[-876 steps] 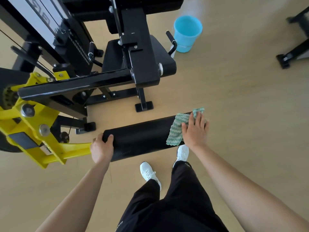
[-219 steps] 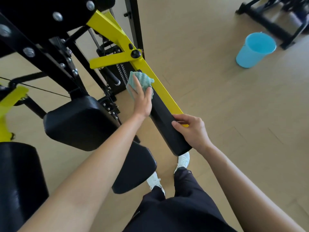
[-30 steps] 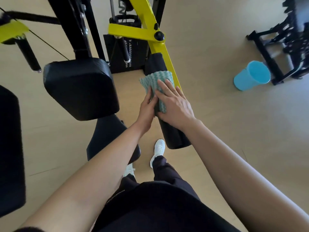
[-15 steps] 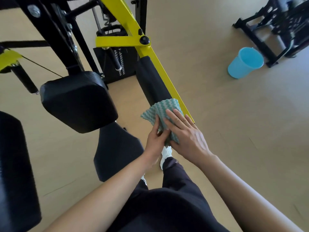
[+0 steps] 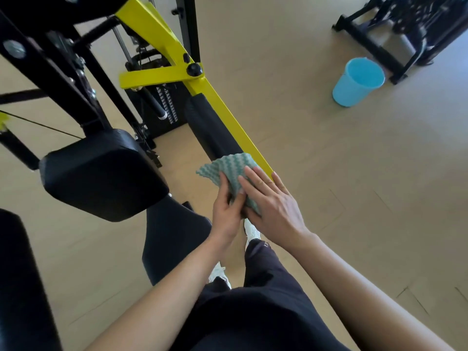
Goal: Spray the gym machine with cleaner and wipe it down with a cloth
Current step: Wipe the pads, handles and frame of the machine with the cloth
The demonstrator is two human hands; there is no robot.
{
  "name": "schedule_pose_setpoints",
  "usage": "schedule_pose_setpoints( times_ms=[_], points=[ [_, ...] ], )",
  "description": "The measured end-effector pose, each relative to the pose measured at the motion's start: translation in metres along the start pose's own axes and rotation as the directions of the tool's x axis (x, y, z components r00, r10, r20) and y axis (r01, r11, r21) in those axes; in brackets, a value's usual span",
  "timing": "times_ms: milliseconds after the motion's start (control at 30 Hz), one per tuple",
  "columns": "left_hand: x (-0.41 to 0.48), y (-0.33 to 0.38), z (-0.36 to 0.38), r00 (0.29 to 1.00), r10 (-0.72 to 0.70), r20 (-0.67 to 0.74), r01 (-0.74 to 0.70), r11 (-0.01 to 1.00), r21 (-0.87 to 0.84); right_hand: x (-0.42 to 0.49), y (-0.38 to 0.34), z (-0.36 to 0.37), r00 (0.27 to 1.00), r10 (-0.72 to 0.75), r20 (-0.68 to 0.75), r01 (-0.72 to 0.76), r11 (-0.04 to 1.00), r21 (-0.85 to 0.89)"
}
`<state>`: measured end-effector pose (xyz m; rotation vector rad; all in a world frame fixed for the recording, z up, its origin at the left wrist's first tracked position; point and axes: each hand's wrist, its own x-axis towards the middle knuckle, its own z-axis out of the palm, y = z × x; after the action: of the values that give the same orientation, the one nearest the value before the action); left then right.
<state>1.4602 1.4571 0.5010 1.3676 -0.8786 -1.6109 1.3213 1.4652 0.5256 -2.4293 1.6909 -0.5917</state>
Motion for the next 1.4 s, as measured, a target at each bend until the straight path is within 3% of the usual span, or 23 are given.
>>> schedule_pose_setpoints(
  times_ms=[200,400,600,733,900,1033,1133,1300,1400],
  points=[
    [0.078,0.048,-0.029,0.993,0.111,-0.049,-0.106,0.990,0.090,0.096,0.000,0.009,0.969,0.075,0.237,-0.089,0.995,0.046],
    [0.109,0.072,-0.044,0.989,0.112,-0.098,-0.097,0.985,0.145,0.143,-0.005,0.018,0.947,0.081,0.310,-0.098,0.994,0.038],
    [0.071,0.047,-0.034,0.992,0.105,-0.074,-0.091,0.982,0.167,0.096,0.000,0.008,0.952,0.058,0.300,-0.079,0.995,0.057],
    [0.031,0.023,-0.019,0.998,0.059,-0.018,-0.057,0.990,0.133,0.045,0.004,0.003,0.979,0.064,0.192,-0.085,0.991,0.107],
    [-0.008,0.002,-0.009,0.999,0.037,0.024,-0.040,0.991,0.130,-0.014,-0.003,0.002,0.996,0.092,0.022,-0.092,0.995,0.037],
    [-0.032,-0.005,-0.002,0.995,0.089,-0.053,-0.075,0.969,0.234,-0.047,0.000,0.002,0.981,0.097,-0.167,-0.092,0.995,0.037],
    [-0.039,-0.010,-0.002,0.992,0.045,-0.117,-0.028,0.989,0.147,-0.059,0.007,-0.001,0.953,0.083,-0.290,-0.063,0.995,0.078],
    [-0.048,-0.011,-0.003,0.995,-0.013,-0.102,0.020,0.997,0.069,-0.071,0.017,-0.009,0.927,0.105,-0.361,-0.049,0.986,0.161],
    [-0.058,-0.019,0.001,0.992,-0.015,-0.126,0.026,0.996,0.088,-0.082,0.022,-0.005,0.926,0.180,-0.332,-0.111,0.970,0.216]
  ],
)
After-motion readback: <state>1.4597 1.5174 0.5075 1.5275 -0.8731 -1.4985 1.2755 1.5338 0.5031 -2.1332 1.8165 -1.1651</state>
